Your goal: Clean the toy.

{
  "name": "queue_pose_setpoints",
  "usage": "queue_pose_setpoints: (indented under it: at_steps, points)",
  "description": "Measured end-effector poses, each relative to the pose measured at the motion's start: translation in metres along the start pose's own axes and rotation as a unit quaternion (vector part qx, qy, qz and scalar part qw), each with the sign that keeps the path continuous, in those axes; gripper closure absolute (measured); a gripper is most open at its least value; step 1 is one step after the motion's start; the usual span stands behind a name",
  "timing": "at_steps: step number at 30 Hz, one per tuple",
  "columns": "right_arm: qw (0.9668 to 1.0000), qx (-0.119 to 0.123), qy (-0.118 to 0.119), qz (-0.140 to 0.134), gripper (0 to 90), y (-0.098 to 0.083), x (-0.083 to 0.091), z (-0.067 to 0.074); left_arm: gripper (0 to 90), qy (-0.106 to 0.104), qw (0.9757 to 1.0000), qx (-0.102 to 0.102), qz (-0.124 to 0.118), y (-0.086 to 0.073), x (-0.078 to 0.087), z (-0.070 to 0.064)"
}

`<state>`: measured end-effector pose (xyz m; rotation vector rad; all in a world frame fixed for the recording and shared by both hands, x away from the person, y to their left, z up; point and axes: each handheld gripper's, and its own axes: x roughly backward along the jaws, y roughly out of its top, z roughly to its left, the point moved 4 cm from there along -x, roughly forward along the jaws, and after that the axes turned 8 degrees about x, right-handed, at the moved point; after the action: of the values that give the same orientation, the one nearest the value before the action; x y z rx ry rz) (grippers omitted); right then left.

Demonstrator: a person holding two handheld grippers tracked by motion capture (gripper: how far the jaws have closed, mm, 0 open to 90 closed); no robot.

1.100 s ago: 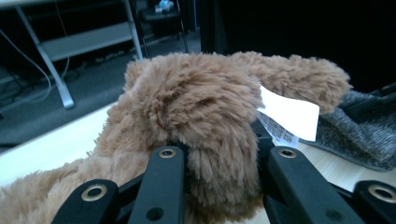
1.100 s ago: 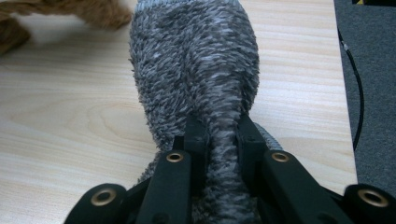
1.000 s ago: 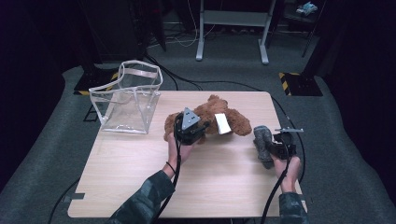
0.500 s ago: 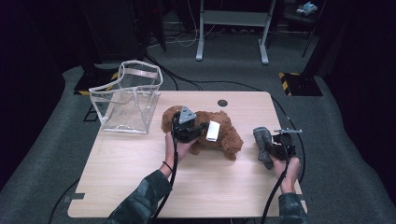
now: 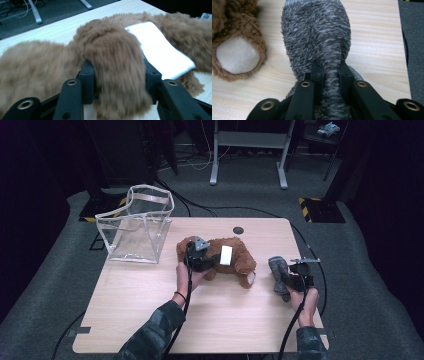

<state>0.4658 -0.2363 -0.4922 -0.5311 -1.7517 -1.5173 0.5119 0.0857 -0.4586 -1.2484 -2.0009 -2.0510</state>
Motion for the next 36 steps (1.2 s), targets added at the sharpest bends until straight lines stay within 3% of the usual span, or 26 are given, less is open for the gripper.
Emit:
queue_pose_setpoints:
  at_steps: [4, 8, 15, 22, 24, 27, 31, 36]
  points:
    - [1.0, 0.0, 0.0, 0.004, 79.1, 0.003, -0.002, 0.001, 40.6, 0.015, 0.9999, 0.002, -0.003, -0.001, 0.005, 0.0]
    - [1.0, 0.006, 0.003, 0.002, 79.1, 0.006, -0.003, 0.004, 33.2, 0.028, 0.9996, 0.002, 0.0, -0.006, 0.003, 0.001]
    - [1.0, 0.004, 0.005, 0.004, 79.1, 0.007, -0.005, 0.007, 29.6, 0.041, 0.9982, 0.022, 0.038, -0.023, -0.019, 0.001]
    - [1.0, -0.004, 0.006, 0.004, 79.1, 0.004, -0.003, 0.005, 29.1, 0.068, 0.994, 0.013, 0.085, -0.039, -0.045, -0.006]
    - [1.0, 0.001, 0.006, -0.001, 79.0, 0.003, -0.002, 0.003, 34.1, 0.076, 0.9927, 0.015, 0.092, -0.043, -0.052, -0.005]
    - [1.0, -0.002, 0.006, 0.001, 79.0, 0.001, -0.001, 0.004, 53.0, 0.08, 0.991, 0.017, 0.105, -0.051, -0.059, -0.003]
    - [1.0, -0.002, 0.008, -0.002, 79.0, -0.002, -0.001, 0.003, 69.1, 0.066, 0.9938, 0.01, 0.089, -0.053, -0.056, -0.002]
    - [0.9999, -0.005, 0.009, -0.003, 79.0, -0.001, 0.0, 0.004, 72.4, 0.034, 0.996, 0.008, 0.082, -0.058, -0.043, -0.002]
